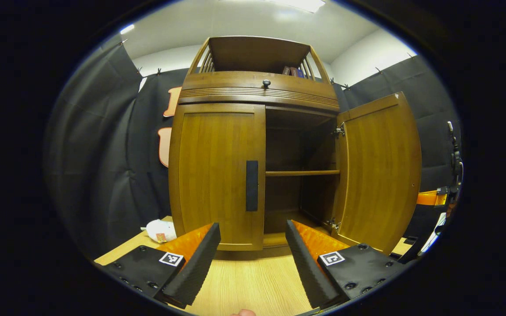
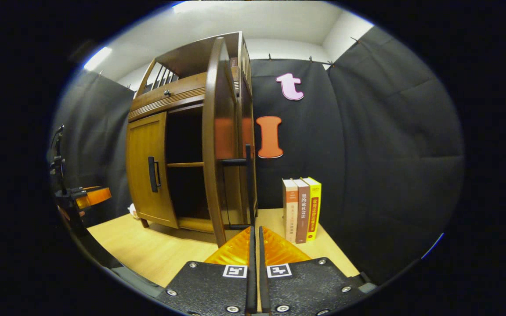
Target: Open the right door of the double-door shoe cabinet with the right hand, and open the left door with the left hand.
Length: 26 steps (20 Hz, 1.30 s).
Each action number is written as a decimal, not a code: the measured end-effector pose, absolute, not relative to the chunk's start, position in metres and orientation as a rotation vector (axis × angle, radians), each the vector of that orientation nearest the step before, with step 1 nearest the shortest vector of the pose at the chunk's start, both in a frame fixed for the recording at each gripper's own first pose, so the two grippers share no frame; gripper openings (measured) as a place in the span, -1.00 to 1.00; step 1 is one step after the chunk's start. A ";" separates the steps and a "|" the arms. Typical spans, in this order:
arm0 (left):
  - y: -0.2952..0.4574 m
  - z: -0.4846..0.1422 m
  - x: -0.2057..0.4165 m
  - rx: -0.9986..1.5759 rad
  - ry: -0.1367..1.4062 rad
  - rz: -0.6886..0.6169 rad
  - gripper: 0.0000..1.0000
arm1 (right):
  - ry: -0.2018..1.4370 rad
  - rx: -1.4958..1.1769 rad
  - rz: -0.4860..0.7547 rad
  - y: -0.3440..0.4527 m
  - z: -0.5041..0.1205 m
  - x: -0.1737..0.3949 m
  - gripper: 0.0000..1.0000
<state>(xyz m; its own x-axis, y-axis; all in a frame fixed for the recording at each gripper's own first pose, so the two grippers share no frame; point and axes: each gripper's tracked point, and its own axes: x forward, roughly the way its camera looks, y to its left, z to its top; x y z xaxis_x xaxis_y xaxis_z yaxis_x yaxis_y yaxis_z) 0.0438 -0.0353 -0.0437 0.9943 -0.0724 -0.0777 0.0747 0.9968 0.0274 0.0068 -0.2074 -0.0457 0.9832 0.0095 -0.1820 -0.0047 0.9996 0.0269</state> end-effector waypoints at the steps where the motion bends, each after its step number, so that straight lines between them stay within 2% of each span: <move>1: -0.034 -0.043 0.049 0.029 0.074 -0.075 0.87 | 0.178 0.031 -0.079 -0.215 -0.045 0.001 -0.96; 3: -0.029 -0.039 0.066 0.041 0.062 -0.064 0.87 | 0.148 0.101 -0.164 -0.201 -0.039 -0.010 -0.96; 5: -0.027 -0.033 0.083 0.041 0.048 -0.054 0.87 | 0.077 0.127 -0.182 -0.177 -0.018 -0.022 -1.00; 6: -0.026 -0.029 0.092 0.039 0.038 -0.056 0.99 | 0.058 0.112 -0.177 -0.166 -0.011 -0.023 -1.00; 7: -0.026 -0.024 0.101 0.044 0.027 -0.057 0.87 | 0.051 0.083 -0.165 -0.156 -0.007 -0.022 -1.00; 11: -0.031 -0.009 0.143 0.076 0.000 -0.071 0.97 | 0.055 0.032 -0.079 -0.118 0.002 -0.006 -1.00; 12: -0.035 -0.009 0.152 0.074 0.005 -0.083 0.87 | 0.067 0.027 -0.064 -0.110 -0.002 0.001 -1.00; 15: -0.050 -0.007 0.180 0.076 0.000 -0.127 0.87 | 0.077 0.045 -0.007 -0.081 -0.009 0.018 -0.99; 17: -0.055 -0.005 0.194 0.098 -0.008 -0.131 0.87 | 0.088 0.023 0.005 -0.074 -0.015 0.030 -0.89; 22: -0.071 -0.011 0.230 0.106 0.004 -0.138 0.90 | 0.089 0.038 0.041 -0.060 -0.017 0.045 -0.10; 26: -0.071 -0.011 0.242 0.081 0.004 -0.106 0.93 | 0.084 0.043 0.017 -0.067 -0.016 0.044 0.55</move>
<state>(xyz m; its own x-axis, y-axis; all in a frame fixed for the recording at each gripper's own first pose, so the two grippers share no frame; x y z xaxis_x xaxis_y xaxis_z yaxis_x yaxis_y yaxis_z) 0.2418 -0.0707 -0.0111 0.9944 -0.1053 -0.0087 0.1057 0.9911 0.0809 0.0442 -0.0673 -0.0165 0.9963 0.0191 -0.0840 -0.0155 0.9989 0.0435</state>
